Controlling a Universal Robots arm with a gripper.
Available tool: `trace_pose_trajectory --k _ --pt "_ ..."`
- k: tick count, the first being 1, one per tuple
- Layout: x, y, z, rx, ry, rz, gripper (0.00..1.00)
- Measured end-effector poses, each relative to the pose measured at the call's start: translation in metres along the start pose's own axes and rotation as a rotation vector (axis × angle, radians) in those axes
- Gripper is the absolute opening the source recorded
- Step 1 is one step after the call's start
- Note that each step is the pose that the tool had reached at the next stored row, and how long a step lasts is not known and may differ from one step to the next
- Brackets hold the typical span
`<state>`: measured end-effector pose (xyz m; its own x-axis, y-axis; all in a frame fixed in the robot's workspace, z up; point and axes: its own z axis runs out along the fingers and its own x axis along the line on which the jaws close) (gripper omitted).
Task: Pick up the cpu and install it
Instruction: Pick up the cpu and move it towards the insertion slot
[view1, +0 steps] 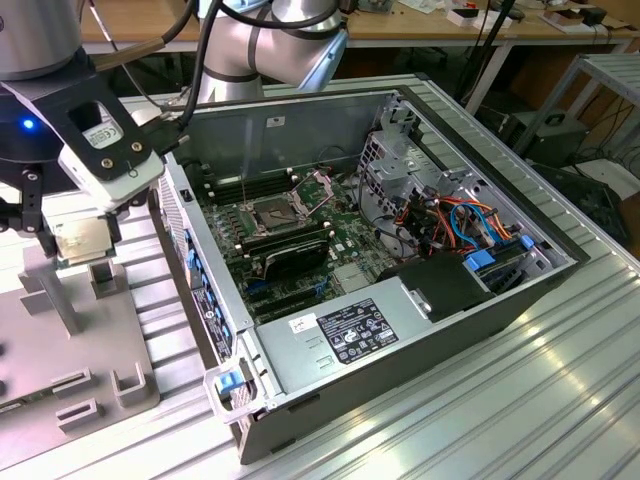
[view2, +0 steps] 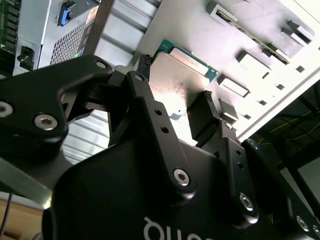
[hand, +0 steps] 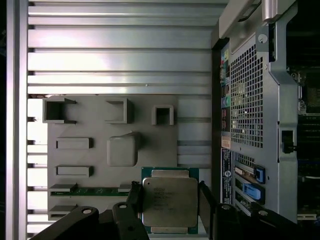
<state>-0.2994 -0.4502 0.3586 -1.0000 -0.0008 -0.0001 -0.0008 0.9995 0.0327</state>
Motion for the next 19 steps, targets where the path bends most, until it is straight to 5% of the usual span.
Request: trace_pose_trajectory --k 19 --pt "-0.0089 0.0 0.0 0.0 0.0 0.0 0.55"
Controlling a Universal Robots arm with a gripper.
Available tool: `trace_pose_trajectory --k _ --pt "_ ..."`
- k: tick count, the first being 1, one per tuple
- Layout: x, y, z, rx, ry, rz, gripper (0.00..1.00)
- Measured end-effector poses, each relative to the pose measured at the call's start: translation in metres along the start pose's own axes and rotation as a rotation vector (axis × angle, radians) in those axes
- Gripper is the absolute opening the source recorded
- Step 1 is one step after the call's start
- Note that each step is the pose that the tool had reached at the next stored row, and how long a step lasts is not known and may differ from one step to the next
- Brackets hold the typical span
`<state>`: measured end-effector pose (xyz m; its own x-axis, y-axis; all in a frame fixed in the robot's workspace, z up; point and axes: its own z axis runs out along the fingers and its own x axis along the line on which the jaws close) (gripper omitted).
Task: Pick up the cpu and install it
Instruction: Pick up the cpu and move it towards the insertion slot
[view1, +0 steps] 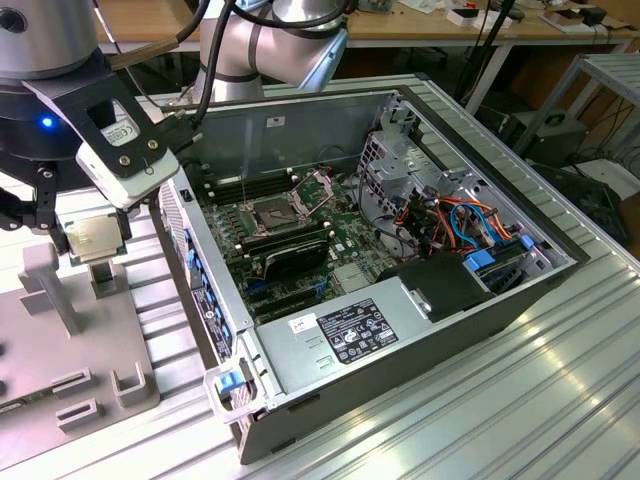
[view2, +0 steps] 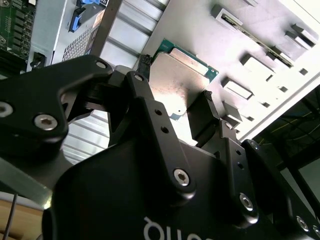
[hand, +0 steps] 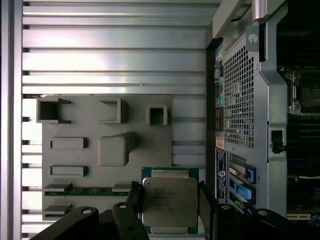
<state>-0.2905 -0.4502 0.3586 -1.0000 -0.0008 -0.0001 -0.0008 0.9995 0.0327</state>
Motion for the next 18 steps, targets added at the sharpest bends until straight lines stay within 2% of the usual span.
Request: trace_pose_trajectory --k 18 --pt "-0.01 0.0 0.0 0.0 0.0 0.0 0.55"
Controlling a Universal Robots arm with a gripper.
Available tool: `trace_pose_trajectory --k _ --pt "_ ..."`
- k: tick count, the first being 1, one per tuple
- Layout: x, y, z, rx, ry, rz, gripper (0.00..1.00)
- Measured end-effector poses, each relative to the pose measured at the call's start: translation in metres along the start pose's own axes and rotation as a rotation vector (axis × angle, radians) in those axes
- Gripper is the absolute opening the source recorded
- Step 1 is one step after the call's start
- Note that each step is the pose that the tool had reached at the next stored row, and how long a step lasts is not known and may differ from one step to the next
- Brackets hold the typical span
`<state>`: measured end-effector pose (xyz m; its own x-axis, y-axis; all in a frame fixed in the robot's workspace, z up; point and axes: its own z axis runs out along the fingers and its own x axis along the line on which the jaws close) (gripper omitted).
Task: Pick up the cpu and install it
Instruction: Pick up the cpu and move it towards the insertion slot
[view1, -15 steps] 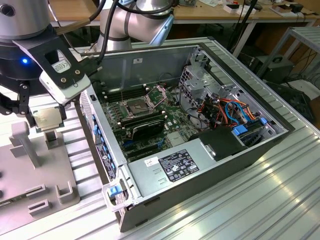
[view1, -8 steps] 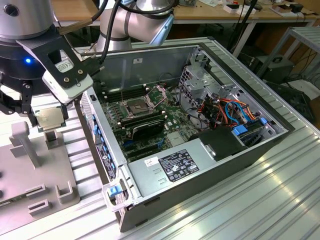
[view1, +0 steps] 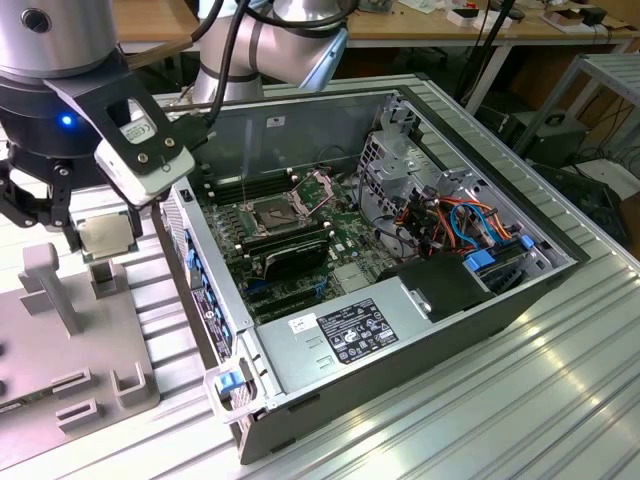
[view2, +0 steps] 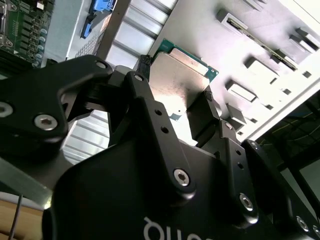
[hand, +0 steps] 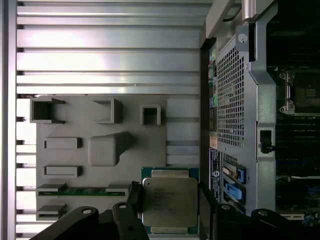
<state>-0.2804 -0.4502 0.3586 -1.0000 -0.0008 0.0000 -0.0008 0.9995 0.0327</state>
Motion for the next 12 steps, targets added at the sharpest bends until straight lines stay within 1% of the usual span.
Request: trace_pose_trajectory --k 8,12 --pt "-0.0046 0.0 0.0 0.0 0.0 0.0 0.55" --pt "-0.008 0.0 0.0 0.0 0.0 0.0 0.55"
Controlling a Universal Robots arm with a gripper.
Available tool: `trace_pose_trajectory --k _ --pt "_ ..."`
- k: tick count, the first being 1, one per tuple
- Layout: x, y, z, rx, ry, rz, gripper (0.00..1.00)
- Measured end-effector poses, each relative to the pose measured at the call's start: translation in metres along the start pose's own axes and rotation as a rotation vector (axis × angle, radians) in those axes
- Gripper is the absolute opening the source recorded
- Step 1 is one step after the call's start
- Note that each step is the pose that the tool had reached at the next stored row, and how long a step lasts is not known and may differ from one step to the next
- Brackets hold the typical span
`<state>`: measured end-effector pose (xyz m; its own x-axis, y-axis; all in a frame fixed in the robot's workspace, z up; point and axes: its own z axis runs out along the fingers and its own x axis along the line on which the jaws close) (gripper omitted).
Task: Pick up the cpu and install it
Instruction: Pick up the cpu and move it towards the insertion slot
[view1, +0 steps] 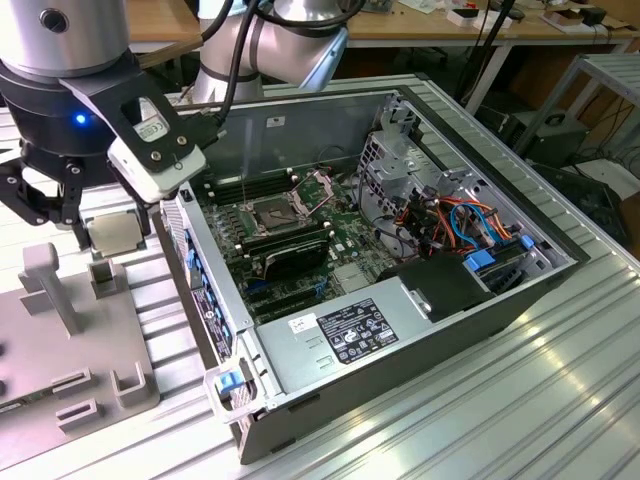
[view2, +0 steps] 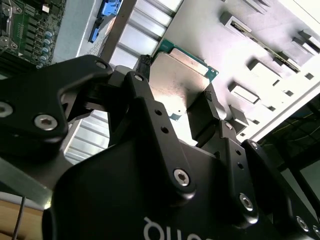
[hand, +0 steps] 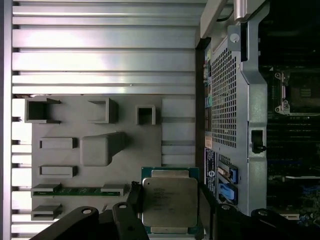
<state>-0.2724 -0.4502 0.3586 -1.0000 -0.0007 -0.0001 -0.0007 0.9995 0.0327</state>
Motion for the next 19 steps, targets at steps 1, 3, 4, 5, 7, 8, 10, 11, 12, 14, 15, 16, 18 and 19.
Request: trace_pose_trajectory --k 1,3,4,5,7,8,10,11,12,14,15,16,18,19 --pt "-0.0045 0.0 0.0 0.0 -0.0001 0.0 0.55" --pt "-0.0192 0.0 0.0 0.0 0.0 0.0 0.55" --pt "-0.0192 0.0 0.0 -0.0001 -0.0001 0.0 0.55" --pt "-0.0192 0.0 -0.0003 0.0 -0.0001 0.0 0.55" --pt "-0.0192 0.0 -0.0012 0.0 -0.0001 0.0 0.55" --pt "-0.0192 0.0 -0.0019 0.0 0.0 0.0 0.55" --pt "-0.0192 0.0001 -0.0023 -0.0002 -0.0002 0.0 0.55" --pt "-0.0192 0.0001 -0.0026 0.0 0.0 0.0 0.55" --pt "-0.0192 0.0001 -0.0026 0.0 0.0 0.0 0.55" --pt "-0.0192 0.0001 -0.0026 0.0 0.0 0.0 0.55" --pt "-0.0195 0.0 -0.0027 0.0002 0.0002 0.0 0.55" --pt "-0.0202 0.0 -0.0027 0.0002 0.0002 0.0 0.55" --pt "-0.0214 0.0001 -0.0026 0.0 0.0001 0.0 0.55" --pt "-0.0222 0.0001 -0.0026 0.0 0.0 0.0 0.55"
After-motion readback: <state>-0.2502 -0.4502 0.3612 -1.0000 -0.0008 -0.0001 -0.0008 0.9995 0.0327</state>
